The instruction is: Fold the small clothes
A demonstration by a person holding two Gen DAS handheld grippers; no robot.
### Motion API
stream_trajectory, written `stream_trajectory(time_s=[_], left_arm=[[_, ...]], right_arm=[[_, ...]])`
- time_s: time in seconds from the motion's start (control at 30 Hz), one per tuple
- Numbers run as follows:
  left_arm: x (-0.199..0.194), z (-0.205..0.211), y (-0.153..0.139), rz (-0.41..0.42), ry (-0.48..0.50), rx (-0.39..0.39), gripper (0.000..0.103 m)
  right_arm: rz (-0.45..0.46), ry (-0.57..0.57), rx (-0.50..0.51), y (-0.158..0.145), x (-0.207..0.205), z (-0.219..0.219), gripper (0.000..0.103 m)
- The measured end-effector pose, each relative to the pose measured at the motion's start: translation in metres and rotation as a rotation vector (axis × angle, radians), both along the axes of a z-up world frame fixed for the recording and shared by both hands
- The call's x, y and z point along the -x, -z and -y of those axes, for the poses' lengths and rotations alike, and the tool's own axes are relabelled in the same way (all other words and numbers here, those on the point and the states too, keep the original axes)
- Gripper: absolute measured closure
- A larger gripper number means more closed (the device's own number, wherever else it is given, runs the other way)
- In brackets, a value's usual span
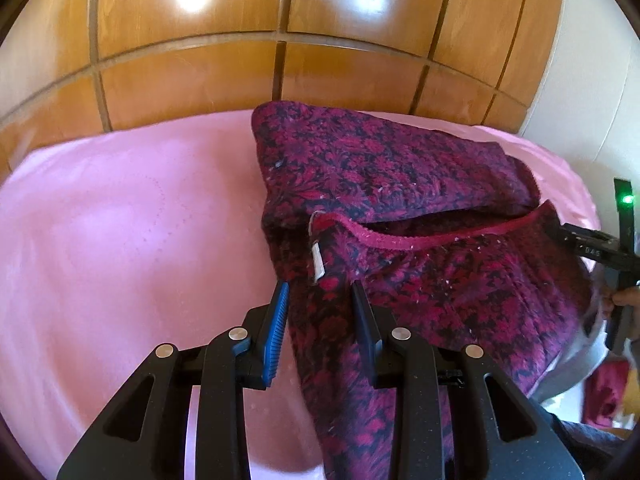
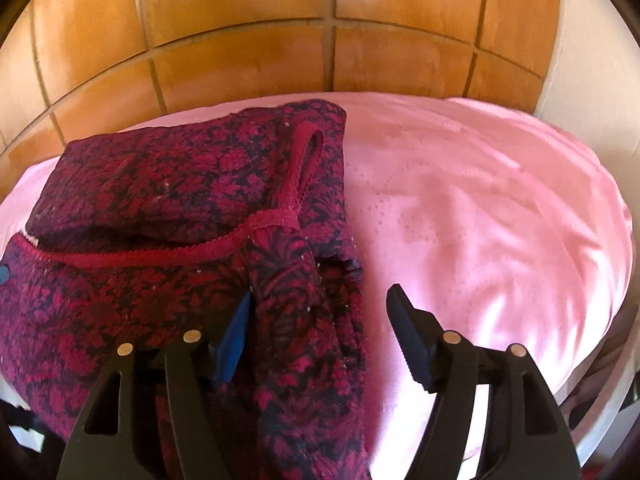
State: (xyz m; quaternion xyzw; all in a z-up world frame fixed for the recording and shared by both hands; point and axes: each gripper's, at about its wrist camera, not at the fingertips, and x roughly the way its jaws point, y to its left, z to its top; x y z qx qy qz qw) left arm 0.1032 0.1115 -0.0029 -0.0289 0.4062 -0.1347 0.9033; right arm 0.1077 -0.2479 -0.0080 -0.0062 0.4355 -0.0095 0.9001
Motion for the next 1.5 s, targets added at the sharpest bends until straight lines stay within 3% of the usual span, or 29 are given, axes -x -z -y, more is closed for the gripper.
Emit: stream_trajectory(time_s=[0.13,0.43,0.53,0.63,0.83,0.93,1.2,1.37,1.5], left_arm=[[0.005,-0.017,0.0,-0.026,0.037,0.085,0.072],[-0.004,-0.012,0.0,-0.045,0.09,0.169,0.072],[-0.009,-0.009,0.002,-0.059,0.095,0.184,0.072],[-0.011,-0.007,0.002,-0.059,0.103,0.197,0.072],[-0.01,-0.009,0.001,-0.042,0.097,0.193,0.08],[-0.008,-0.009,-0.001,-0.022,0.103,0.184,0.086],[0.014,-0.016,-0.014,0.056,0.099,0.201,0.09],[0.034,-0.021,-0.039,0.131,0.091,0.243,0.09],[0.028,-0.023,-0.067,0.201,0.093,0.272,0.091]], right_arm=[[0.017,-0.029,-0.003,-0.009,0.008,0.0,0.036],[0.02,-0.063,-0.04,-0.014,0.012,-0.006,0.048],[0.005,-0.069,-0.038,-0.008,0.005,-0.007,0.055],[-0.019,-0.088,-0.051,-0.002,-0.002,-0.009,0.07],[-0.02,-0.101,-0.037,0.0,-0.002,-0.013,0.08],[-0.013,-0.101,-0.029,-0.002,0.001,-0.014,0.083],[0.02,-0.122,-0.017,-0.021,0.018,-0.02,0.087],[0.071,-0.135,-0.058,-0.054,0.037,-0.014,0.088],[0.129,-0.134,-0.11,-0.083,0.035,-0.009,0.088]])
